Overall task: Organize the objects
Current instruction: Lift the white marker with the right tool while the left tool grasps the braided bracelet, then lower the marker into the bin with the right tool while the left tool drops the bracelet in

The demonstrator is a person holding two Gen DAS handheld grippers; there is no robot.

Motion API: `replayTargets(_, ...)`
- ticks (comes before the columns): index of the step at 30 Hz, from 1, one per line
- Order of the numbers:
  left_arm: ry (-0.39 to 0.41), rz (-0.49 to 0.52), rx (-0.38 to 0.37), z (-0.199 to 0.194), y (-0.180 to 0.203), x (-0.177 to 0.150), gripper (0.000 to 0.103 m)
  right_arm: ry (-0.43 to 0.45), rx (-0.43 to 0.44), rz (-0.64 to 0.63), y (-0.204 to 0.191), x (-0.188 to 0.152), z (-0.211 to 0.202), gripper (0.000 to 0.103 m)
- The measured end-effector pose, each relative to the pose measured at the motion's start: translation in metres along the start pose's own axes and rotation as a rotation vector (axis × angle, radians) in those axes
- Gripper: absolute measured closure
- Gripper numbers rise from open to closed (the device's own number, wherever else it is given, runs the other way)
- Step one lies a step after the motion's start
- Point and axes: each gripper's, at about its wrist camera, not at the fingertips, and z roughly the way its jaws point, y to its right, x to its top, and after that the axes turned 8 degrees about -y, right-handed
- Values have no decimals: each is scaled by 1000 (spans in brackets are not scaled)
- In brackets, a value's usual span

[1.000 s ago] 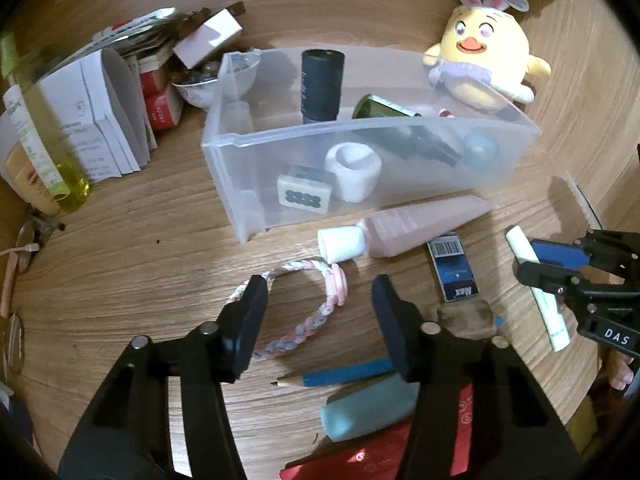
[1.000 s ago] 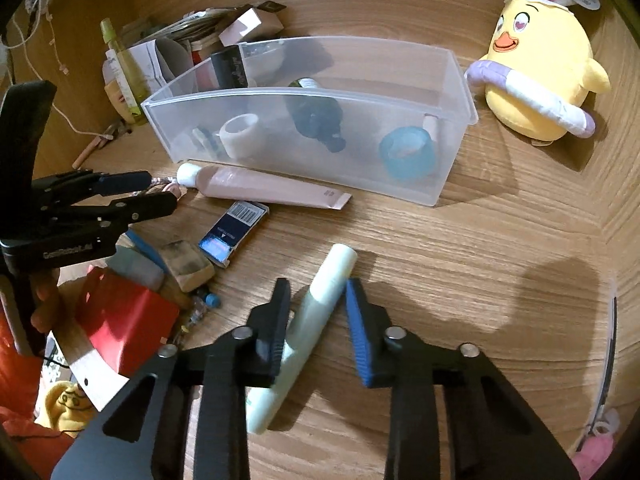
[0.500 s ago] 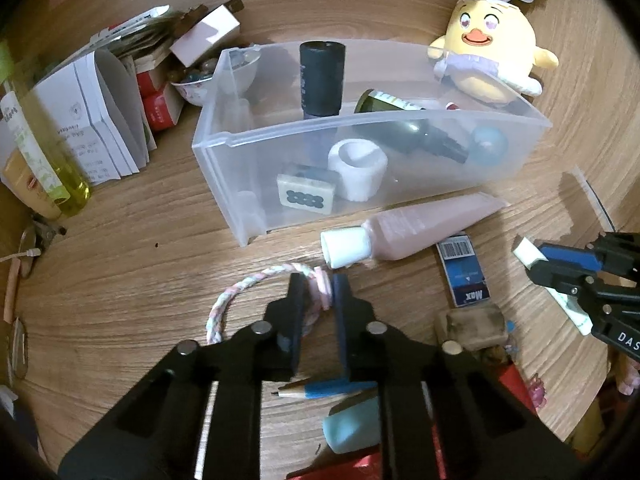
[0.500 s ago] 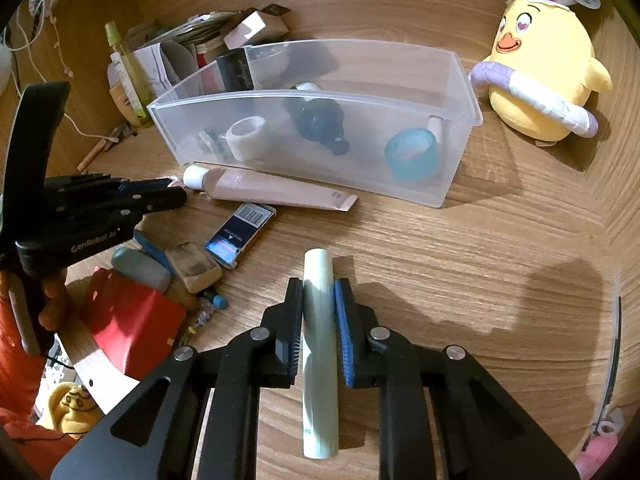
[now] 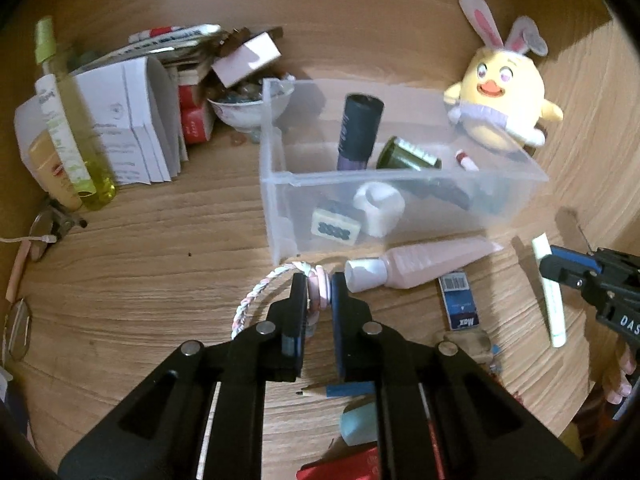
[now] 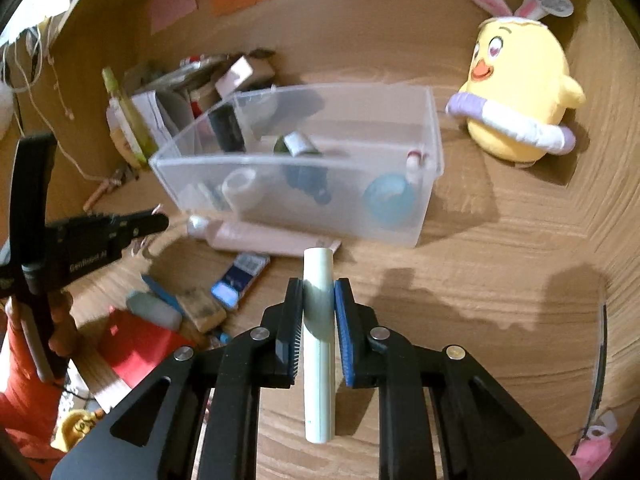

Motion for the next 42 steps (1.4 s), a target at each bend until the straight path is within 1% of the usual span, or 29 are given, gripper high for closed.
replayTargets(7,51,-46,-28,-19,-7,6,92,72,24,45,10,16,-18,88)
replayTargets(16,136,-53,-38,-46,-8,17,92,153,34,60,15,37,-41,88)
replayTargets(25,180,-55,-47,-52,-6,34,92,252,32,64,18,58,-67,88)
replayTargets(29,196,-59,-60,-54,-6,43,92,304,15,53,17,70,-79,88)
replayTargets(32,204,-66,-83,-53,-7,52,92,320,-14,41,17,79,-79,88)
replayTargets(35,211,-65,-83,-53,-6,59,92,319,-25,39,20,89,-75,88)
replayTargets(42,202,-60,-85,-39,-1,81,92,288,-48,48,25,104,-54,88)
